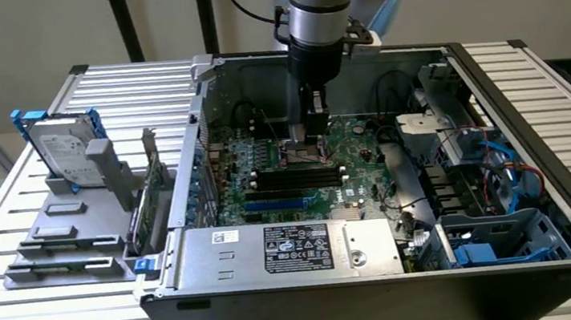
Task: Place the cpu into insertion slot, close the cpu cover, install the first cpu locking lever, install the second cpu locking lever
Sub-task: 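Place the cpu into insertion slot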
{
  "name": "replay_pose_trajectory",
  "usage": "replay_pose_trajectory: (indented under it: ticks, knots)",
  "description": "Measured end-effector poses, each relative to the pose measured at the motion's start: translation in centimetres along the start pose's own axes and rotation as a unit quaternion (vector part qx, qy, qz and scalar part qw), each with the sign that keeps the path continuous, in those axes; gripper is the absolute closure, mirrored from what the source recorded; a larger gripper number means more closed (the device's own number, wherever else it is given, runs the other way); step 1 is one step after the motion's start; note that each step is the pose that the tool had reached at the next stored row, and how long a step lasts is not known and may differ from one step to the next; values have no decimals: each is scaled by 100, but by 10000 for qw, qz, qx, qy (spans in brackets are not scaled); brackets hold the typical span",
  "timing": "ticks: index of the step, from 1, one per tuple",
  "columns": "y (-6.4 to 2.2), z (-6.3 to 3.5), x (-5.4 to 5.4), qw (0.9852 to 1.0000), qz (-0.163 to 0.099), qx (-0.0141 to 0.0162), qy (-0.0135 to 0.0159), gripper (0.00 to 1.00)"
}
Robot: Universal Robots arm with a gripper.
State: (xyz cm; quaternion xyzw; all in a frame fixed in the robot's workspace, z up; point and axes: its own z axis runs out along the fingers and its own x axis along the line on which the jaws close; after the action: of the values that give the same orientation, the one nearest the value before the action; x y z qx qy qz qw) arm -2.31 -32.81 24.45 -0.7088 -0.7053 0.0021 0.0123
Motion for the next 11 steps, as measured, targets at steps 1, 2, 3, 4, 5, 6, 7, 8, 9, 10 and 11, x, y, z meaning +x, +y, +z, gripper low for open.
replay_pose_trajectory:
  ticks: [1, 2, 3, 4, 5, 6, 7, 8, 9, 10, 11]
  knots:
    - [0, 19, 0, 10000, 0, 0, 0, 46]
    - [-2, 37, 0, 10000, 0, 0, 0, 46]
    - [-3, 56, -1, 10000, 0, 0, 0, 46]
    - [-5, 74, -1, 10000, 0, 0, 0, 46]
    - [-6, 92, -1, 10000, 0, 0, 0, 46]
    - [-7, 110, -1, 10000, 0, 0, 0, 46]
    - [-8, 128, -2, 10000, 0, 0, 0, 46]
    - [-8, 147, -2, 10000, 0, 0, 0, 46]
    - [-9, 166, -2, 10000, 0, 0, 0, 46]
    - [-9, 184, -1, 10000, 0, 0, 0, 46]
    - [-10, 201, 0, 10000, 0, 0, 0, 46]
